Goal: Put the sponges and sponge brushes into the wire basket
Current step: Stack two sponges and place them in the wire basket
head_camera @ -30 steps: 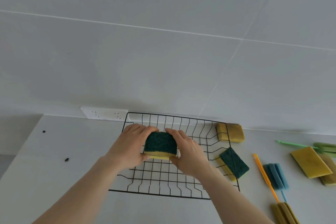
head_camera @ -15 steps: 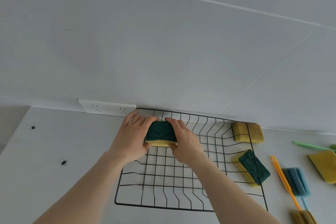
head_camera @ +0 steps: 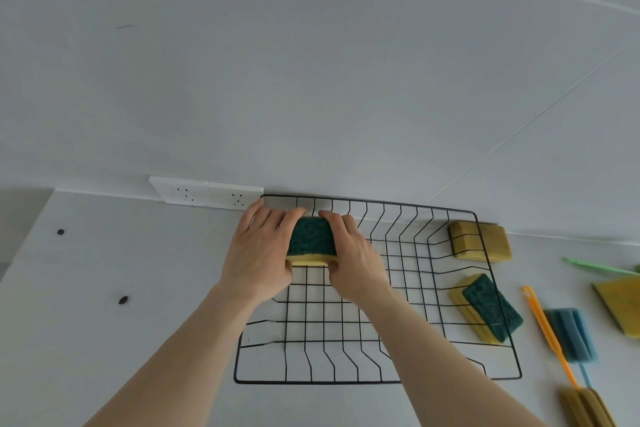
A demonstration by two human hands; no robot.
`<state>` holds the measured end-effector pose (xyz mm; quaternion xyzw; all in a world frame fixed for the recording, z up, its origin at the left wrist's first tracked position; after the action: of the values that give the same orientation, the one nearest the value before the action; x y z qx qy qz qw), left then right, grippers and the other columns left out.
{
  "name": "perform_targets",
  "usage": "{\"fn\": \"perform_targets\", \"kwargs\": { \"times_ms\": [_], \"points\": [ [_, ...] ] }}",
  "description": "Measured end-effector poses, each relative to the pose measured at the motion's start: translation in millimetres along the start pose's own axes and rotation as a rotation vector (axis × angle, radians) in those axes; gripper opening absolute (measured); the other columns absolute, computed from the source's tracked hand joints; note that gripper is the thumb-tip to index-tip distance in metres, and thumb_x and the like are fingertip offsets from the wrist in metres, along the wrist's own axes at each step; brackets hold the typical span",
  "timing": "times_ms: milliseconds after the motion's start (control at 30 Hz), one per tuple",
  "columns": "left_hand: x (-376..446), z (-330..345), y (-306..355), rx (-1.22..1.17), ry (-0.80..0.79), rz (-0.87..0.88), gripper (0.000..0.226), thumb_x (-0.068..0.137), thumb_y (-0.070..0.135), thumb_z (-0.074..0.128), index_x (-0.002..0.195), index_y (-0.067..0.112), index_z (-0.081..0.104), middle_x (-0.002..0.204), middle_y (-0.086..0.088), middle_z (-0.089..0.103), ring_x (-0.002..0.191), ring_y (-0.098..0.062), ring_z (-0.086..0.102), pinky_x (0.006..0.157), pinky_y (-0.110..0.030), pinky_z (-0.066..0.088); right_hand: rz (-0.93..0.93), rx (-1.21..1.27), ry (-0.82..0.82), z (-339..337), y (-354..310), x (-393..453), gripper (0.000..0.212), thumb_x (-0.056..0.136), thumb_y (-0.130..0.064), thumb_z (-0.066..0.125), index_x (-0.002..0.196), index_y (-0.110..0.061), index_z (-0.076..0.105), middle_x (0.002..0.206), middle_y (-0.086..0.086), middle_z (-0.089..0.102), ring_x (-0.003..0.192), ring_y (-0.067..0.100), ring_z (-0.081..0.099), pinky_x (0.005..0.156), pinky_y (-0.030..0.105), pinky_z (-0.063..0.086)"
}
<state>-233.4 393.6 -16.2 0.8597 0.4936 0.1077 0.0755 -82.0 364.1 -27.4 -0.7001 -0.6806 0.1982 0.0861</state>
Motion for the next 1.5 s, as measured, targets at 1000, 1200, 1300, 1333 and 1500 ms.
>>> {"fn": "perform_targets", "kwargs": {
  "times_ms": [1000,1200,1300,1333,1500],
  "points": [
    [-15.8,-39.0,178.5,-0.083,-0.019,0.07,0.076,0.084,0.046,0.07,0.147,0.029,0.032,0.143,0.004,0.046,0.135,-0.021,0.036,0.116,-0.041,0.028,0.079,0.045,0.426,-126.4,124.5,-161.3,0.039,0.086,-0.021,0.065,0.124,-0.023,0.057,0.111,-0.004,0.057,0.094,0.02,0.058,0.075,0.031,0.049],
    [4.1,-10.7,298.4,-0.116,-0.1,0.149,0.069,0.085,0.048,0.067,0.144,0.032,0.035,0.142,0.008,0.046,0.135,-0.017,0.036,0.115,-0.037,0.027,0.219,0.051,0.453,-171.2,236.6,-213.4,0.035,0.089,-0.024,0.063,0.124,-0.024,0.057,0.115,-0.003,0.057,0.1,0.022,0.058,0.082,0.035,0.05],
    [18.5,6.4,360.7,-0.131,-0.129,0.181,0.065,0.084,0.045,0.068,0.141,0.032,0.039,0.137,0.008,0.049,0.13,-0.018,0.039,0.112,-0.037,0.031,0.311,0.076,0.51,-189.4,303.8,-239.5,0.035,0.085,-0.019,0.066,0.119,-0.02,0.061,0.11,0.001,0.06,0.098,0.027,0.06,0.077,0.036,0.049],
    [24.2,13.1,379.7,-0.138,-0.137,0.191,0.064,0.085,0.044,0.067,0.141,0.033,0.039,0.136,0.008,0.049,0.129,-0.018,0.04,0.111,-0.036,0.032,0.347,0.074,0.525,-194.8,326.0,-247.3,0.035,0.084,-0.018,0.068,0.118,-0.019,0.061,0.109,0.001,0.061,0.097,0.027,0.06,0.075,0.036,0.048],
    [56.3,51.7,463.1,-0.17,-0.203,0.25,0.06,0.088,0.044,0.064,0.141,0.031,0.039,0.138,0.008,0.048,0.131,-0.017,0.039,0.111,-0.036,0.032,0.541,0.093,0.562,-212.1,427.4,-280.7,0.037,0.081,-0.017,0.072,0.117,-0.019,0.062,0.107,0.003,0.061,0.092,0.03,0.061,0.068,0.036,0.048]
  ]
}}
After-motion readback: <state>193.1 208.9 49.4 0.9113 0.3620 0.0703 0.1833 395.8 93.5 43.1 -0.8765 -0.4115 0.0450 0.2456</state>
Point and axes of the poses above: each hand's wrist, its own x-axis towards the middle knuckle, its own z-axis out of the palm, y = z × x, the point moved 5 cm from there along x, towards the middle knuckle
